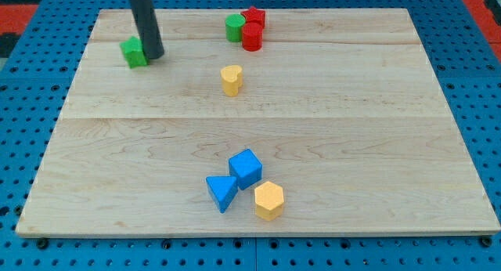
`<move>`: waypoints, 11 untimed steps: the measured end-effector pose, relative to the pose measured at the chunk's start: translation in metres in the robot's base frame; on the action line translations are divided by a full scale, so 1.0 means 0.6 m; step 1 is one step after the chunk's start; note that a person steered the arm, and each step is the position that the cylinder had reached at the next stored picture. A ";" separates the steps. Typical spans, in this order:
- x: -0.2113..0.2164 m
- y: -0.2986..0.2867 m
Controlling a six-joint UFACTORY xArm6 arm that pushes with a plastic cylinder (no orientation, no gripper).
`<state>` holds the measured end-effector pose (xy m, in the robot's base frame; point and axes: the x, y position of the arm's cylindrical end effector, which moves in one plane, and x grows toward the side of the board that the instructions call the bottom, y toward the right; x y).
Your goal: Move the red blocks downwards
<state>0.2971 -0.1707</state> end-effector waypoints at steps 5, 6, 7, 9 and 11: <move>-0.172 0.284; -0.172 0.357; -0.173 0.384; -0.145 0.304; -0.106 0.255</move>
